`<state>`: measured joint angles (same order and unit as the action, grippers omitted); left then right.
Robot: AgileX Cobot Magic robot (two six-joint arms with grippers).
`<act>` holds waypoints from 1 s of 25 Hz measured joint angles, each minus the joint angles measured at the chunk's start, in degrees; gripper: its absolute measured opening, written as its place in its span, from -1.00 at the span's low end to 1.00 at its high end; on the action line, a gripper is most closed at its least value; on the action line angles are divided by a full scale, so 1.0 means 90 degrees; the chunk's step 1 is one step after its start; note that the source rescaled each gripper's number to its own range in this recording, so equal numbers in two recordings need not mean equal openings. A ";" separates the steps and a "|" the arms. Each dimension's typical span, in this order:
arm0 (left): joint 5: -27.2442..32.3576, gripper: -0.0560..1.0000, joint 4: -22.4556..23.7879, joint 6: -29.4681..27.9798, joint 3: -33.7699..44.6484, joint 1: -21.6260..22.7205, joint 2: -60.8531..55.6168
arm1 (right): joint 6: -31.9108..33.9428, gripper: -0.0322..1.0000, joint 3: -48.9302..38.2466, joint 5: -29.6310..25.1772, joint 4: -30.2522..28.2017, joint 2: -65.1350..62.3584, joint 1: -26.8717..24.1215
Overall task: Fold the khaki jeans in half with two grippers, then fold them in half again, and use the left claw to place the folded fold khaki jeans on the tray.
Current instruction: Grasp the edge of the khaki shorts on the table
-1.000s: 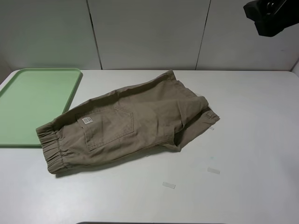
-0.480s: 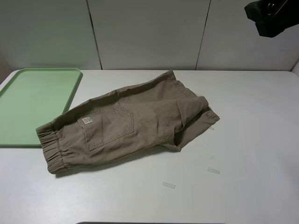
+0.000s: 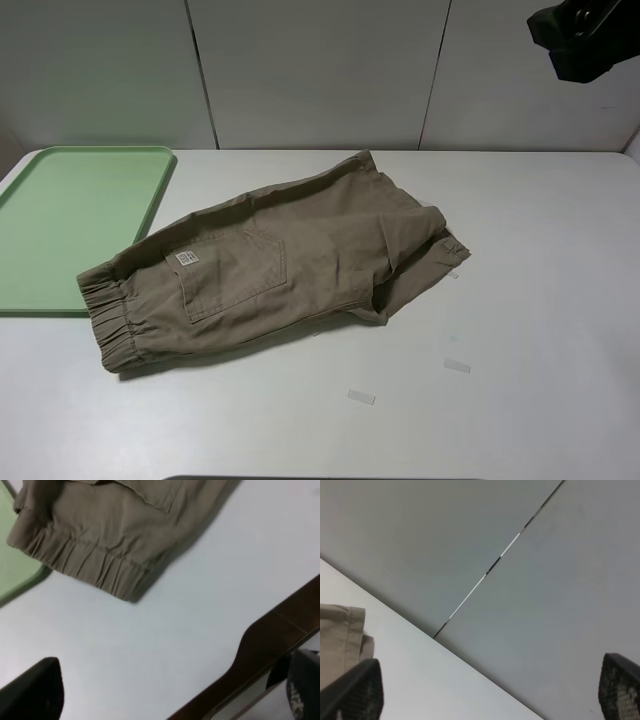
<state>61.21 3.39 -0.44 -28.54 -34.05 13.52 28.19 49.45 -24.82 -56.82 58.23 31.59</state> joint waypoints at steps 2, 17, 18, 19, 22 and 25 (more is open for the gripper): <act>-0.0021 0.86 0.0000 -0.0006 0.0020 0.0000 0.0000 | 0.0000 0.88 0.0000 0.0000 0.0000 0.0000 0.0000; -0.0048 0.86 0.0025 -0.0019 0.0032 0.0022 -0.0562 | 0.0000 0.88 0.0000 -0.0006 0.0509 0.0000 0.0000; -0.0048 0.86 0.0030 -0.0019 0.0032 0.0026 -0.0711 | 0.0000 0.88 0.0000 -0.0006 0.0599 0.0000 0.0000; -0.0048 0.86 0.0030 -0.0019 0.0032 0.0064 -0.0827 | 0.0000 0.88 0.0000 -0.0012 0.0696 0.0000 0.0000; -0.0038 0.86 0.0037 -0.0019 0.0032 0.0332 -0.1065 | 0.0000 0.88 0.0000 -0.0012 0.0984 0.0000 0.0000; -0.0040 0.86 0.0057 -0.0019 0.0032 0.0694 -0.1105 | 0.0000 0.88 0.0000 -0.0012 0.1197 0.0000 0.0000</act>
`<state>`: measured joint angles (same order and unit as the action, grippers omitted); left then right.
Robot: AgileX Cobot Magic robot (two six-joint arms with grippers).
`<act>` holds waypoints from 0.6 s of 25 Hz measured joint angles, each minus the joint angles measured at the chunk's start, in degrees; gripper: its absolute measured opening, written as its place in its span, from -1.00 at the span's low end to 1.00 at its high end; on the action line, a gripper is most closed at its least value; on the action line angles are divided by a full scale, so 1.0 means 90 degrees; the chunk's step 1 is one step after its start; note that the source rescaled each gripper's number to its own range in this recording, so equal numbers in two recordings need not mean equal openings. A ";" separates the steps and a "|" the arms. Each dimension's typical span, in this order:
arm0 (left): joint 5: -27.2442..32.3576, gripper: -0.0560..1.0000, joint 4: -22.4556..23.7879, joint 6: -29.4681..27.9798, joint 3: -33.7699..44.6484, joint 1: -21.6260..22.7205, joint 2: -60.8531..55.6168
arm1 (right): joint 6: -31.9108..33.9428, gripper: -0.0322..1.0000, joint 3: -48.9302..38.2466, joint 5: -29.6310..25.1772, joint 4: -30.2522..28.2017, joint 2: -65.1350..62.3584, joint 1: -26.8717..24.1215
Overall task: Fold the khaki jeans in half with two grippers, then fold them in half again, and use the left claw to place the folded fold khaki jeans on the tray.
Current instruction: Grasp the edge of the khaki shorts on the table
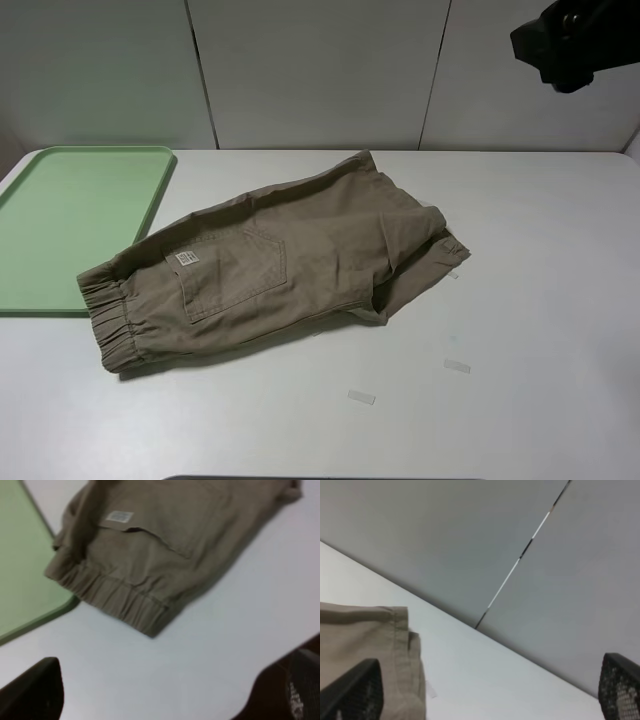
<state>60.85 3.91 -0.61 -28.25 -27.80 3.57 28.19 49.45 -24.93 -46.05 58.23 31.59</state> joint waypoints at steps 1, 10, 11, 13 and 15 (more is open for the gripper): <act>0.0000 0.86 0.0016 0.0000 0.0000 0.0072 0.0000 | 0.0000 0.88 0.0000 0.0000 0.0055 0.0000 0.0000; 0.0024 0.86 0.0070 0.0000 0.0000 0.0121 -0.0427 | 0.0000 0.88 0.0000 -0.0006 0.0196 0.0000 0.0000; 0.0024 0.86 0.0070 0.0000 0.0000 0.0121 -0.0439 | 0.0000 0.88 0.0000 -0.0006 0.0196 0.0000 0.0000; 0.0017 0.86 0.0070 0.0000 0.0000 0.0121 -0.0441 | 0.0000 0.88 0.0000 -0.0006 0.0244 0.0000 0.0000; 0.0017 0.86 0.0070 0.0000 0.0000 0.0121 -0.0441 | 0.0000 0.88 0.0000 -0.0026 0.0308 0.0000 0.0000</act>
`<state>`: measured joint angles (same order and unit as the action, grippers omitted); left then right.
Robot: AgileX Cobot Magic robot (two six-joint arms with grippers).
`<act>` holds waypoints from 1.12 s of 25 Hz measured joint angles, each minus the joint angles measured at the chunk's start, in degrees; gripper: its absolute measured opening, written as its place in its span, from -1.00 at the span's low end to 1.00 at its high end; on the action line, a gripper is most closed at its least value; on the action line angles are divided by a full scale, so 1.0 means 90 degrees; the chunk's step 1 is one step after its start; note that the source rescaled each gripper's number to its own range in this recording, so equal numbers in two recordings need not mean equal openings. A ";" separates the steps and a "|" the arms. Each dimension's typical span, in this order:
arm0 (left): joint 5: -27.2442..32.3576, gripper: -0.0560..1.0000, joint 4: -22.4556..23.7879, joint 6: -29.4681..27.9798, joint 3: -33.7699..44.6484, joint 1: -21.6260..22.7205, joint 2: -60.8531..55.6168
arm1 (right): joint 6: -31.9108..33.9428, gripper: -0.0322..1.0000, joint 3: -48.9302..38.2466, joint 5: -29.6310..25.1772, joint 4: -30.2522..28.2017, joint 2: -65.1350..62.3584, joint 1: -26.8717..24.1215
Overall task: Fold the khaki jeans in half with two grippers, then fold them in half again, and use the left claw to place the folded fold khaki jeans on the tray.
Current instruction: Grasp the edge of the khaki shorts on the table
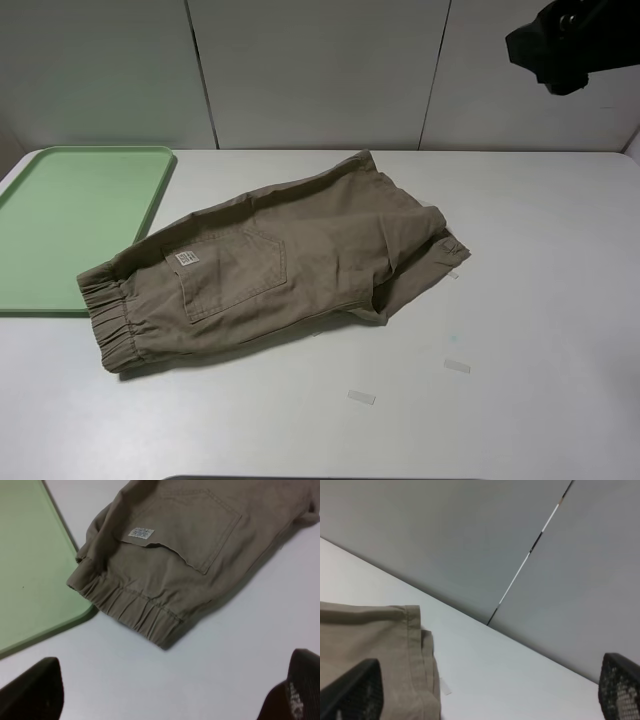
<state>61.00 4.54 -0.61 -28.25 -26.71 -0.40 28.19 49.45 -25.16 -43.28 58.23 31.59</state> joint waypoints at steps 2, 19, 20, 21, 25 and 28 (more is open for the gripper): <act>0.0000 0.86 0.0000 0.0000 0.0000 0.0000 0.0000 | 0.0000 0.88 0.0000 -0.0094 0.0114 0.0000 0.0000; 0.0000 0.86 0.0000 0.0000 0.0000 0.0000 0.0000 | -0.1516 0.88 0.0000 -0.0913 0.2796 0.0000 0.0000; 0.0000 0.86 0.0000 0.0000 0.0000 0.0000 0.0000 | -0.1806 0.88 0.0000 -0.0948 0.3078 0.0000 0.0000; 0.0000 0.86 0.0000 0.0000 0.0000 0.0000 0.0000 | -0.2105 0.88 0.0000 -0.0954 0.3321 0.0000 0.0000; 0.0000 0.86 0.0000 0.0000 0.0000 0.0000 0.0000 | -0.3431 0.88 0.0000 -0.0833 0.4625 0.0227 -0.0103; 0.0000 0.86 0.0000 0.0000 0.0000 0.0000 0.0000 | -0.4364 0.88 0.0030 -0.0542 0.5346 0.0761 -0.0393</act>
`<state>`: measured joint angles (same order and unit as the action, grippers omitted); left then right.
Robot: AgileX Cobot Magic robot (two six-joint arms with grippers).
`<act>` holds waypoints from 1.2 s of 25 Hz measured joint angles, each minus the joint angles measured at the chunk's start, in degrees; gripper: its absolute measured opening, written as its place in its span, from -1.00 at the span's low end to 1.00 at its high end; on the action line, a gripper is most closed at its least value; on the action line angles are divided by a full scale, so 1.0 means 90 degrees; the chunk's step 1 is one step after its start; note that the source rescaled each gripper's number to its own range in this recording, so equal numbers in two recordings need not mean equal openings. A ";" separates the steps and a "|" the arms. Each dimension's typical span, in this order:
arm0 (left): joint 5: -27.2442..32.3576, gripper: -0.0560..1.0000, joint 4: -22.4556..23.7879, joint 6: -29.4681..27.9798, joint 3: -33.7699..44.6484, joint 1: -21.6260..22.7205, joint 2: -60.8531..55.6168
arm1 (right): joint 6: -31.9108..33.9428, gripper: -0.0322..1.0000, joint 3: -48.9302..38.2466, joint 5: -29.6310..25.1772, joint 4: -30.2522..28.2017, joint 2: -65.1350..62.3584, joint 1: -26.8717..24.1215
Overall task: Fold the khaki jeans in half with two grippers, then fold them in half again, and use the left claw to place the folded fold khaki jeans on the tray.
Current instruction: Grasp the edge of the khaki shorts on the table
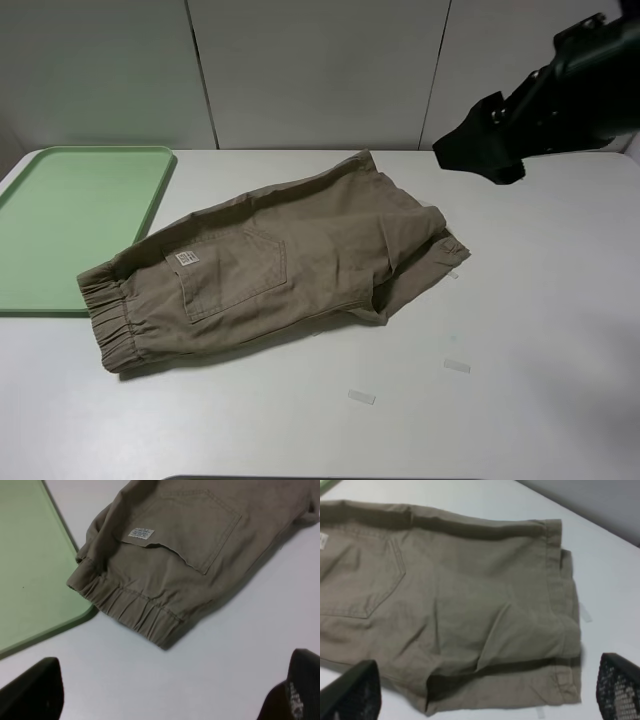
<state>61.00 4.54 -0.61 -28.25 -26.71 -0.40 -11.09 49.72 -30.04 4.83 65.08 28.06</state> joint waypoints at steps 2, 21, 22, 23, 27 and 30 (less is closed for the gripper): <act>0.0000 0.86 0.0000 0.0000 0.0000 0.0000 0.0000 | -0.0402 0.88 0.0175 0.0086 0.0277 0.0508 -0.0165; 0.0000 0.86 0.0002 0.0000 0.0000 0.0000 0.0000 | -0.1529 0.88 0.4241 -0.1344 0.0755 0.5349 -0.1397; 0.0000 0.86 0.0002 0.0000 0.0000 0.0000 0.0000 | -0.1664 0.88 0.4304 -0.1425 0.0935 0.5491 -0.1491; 0.0000 0.86 0.0002 0.0000 0.0000 0.0000 0.0000 | -0.1800 0.88 0.4361 -0.1503 0.1159 0.5600 -0.1609; -0.0006 0.86 0.0002 0.0011 0.0000 0.0000 0.0000 | -0.2553 0.88 0.4417 -0.1715 0.2008 0.5988 -0.2040; -0.0006 0.86 0.0002 0.0011 0.0000 0.0000 0.0000 | -0.3016 0.88 0.4417 -0.1758 0.2584 0.6146 -0.2298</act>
<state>60.95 4.56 -0.51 -28.25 -26.71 -0.40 -38.23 89.48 -45.86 28.09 120.39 7.38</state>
